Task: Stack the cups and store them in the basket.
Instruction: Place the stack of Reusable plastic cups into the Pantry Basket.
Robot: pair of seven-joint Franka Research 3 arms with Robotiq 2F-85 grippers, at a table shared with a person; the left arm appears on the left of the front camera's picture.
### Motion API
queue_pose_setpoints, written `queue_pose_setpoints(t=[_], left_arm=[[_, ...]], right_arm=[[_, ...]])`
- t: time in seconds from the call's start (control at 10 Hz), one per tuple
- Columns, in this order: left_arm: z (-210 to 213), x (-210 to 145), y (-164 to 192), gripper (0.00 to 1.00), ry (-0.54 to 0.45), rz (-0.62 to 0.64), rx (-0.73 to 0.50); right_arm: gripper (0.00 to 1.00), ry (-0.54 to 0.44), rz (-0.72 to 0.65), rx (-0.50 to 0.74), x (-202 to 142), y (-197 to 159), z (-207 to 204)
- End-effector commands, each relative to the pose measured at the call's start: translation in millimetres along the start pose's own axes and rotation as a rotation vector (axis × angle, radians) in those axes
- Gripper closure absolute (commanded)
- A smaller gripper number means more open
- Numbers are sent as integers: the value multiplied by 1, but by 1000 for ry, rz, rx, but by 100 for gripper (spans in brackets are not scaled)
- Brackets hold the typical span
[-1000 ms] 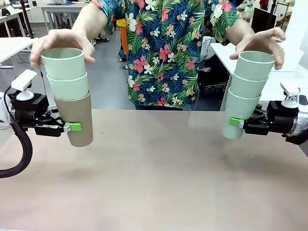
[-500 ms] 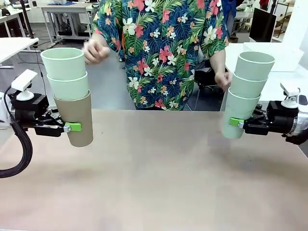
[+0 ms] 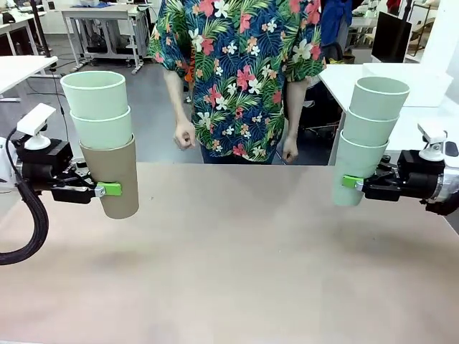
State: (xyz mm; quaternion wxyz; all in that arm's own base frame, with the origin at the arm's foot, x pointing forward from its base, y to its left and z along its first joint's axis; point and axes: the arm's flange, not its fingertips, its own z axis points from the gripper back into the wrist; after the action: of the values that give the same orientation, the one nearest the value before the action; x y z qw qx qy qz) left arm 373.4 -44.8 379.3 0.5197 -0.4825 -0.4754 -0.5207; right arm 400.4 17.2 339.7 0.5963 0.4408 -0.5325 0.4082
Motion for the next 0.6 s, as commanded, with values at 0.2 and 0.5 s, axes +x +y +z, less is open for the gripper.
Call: queue_pose_setpoints(t=[0.2,0.5], left_arm=[[-1,3,0,15,-9,-3,-2],[-1,3,0,15,-9,-3,-2]], right_arm=[[16,-13,17,5,3,1,0],[16,-13,17,5,3,1,0]])
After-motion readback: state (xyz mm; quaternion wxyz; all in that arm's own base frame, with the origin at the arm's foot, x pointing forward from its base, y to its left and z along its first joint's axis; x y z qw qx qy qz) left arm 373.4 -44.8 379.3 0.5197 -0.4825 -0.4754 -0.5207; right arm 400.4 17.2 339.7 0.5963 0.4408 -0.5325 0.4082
